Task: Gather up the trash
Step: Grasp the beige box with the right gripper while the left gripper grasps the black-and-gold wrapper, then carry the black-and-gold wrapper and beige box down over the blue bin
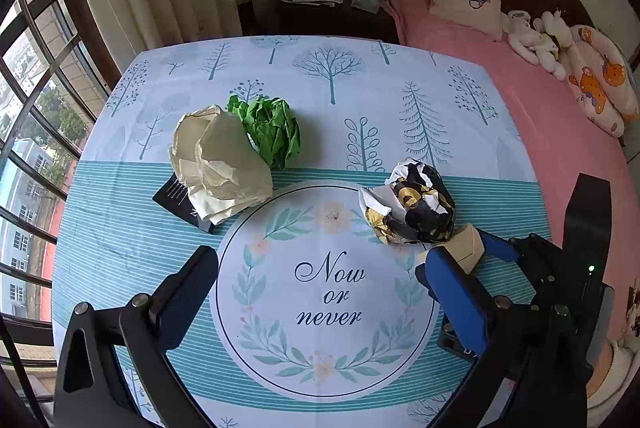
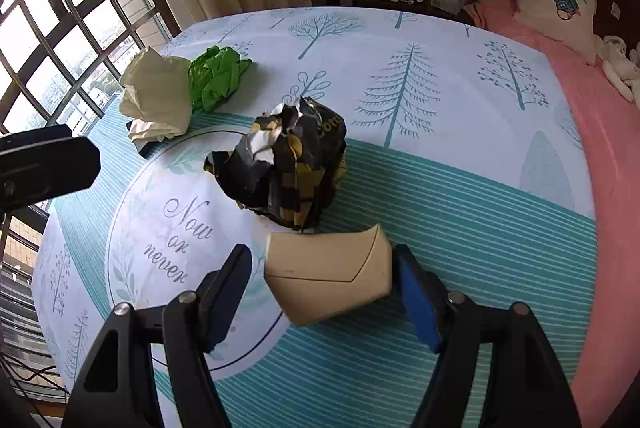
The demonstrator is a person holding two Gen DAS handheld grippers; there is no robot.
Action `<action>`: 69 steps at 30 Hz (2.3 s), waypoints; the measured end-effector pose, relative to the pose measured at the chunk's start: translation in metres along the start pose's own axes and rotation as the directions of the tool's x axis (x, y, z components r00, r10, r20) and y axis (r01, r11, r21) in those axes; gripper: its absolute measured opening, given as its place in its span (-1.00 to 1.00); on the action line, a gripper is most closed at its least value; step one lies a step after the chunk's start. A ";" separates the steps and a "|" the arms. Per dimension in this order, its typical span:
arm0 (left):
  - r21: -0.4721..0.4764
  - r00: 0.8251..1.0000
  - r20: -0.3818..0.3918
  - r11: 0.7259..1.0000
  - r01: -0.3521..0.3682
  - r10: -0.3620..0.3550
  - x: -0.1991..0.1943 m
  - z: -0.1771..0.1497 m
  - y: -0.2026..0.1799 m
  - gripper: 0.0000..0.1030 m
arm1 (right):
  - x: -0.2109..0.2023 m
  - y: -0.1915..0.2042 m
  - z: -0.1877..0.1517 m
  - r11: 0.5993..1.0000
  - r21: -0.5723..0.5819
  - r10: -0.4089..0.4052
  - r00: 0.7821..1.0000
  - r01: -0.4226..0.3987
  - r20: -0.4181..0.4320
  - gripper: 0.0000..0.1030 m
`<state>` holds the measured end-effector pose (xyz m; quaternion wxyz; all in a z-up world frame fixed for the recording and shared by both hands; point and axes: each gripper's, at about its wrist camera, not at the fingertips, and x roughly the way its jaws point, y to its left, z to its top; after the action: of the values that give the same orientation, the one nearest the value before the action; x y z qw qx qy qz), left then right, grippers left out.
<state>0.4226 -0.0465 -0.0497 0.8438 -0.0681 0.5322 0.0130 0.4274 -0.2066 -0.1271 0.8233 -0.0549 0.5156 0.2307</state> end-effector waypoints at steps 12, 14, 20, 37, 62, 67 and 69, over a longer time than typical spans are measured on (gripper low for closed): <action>0.067 0.998 -0.045 0.997 0.048 -0.045 0.024 0.013 -0.037 0.99 | -0.009 -0.044 0.002 0.990 0.139 0.014 0.999 -0.022 0.052 0.24; 0.082 0.996 -0.063 0.995 0.060 -0.055 0.032 0.016 -0.047 0.99 | -0.011 -0.053 0.002 0.987 0.158 0.000 0.998 -0.010 0.057 0.23; 0.065 0.987 -0.126 0.992 0.106 -0.097 0.060 0.026 -0.071 0.99 | -0.019 -0.074 -0.006 0.981 0.189 -0.051 0.996 0.037 0.070 0.23; 0.069 0.989 -0.150 0.997 0.026 -0.015 0.105 0.030 -0.091 0.28 | -0.041 -0.085 -0.039 0.961 0.272 -0.066 0.995 0.043 0.076 0.24; 0.109 0.988 -0.022 0.982 0.157 -0.156 -0.115 -0.156 0.066 0.11 | -0.154 0.093 -0.133 0.965 0.254 -0.107 0.979 0.060 0.175 0.23; 0.127 0.985 -0.003 0.977 0.172 -0.173 -0.158 -0.218 0.118 0.11 | -0.174 0.160 -0.177 0.959 0.277 -0.114 0.976 0.060 0.185 0.23; 0.130 0.983 -0.006 0.975 0.181 -0.182 -0.172 -0.242 0.138 0.11 | -0.180 0.185 -0.193 0.957 0.284 -0.118 0.976 0.063 0.183 0.23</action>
<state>0.1179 0.0679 -0.0117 0.8458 -0.0610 0.5208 -0.0986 0.1224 -0.1641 -0.0320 0.8798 0.0603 0.4554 0.1225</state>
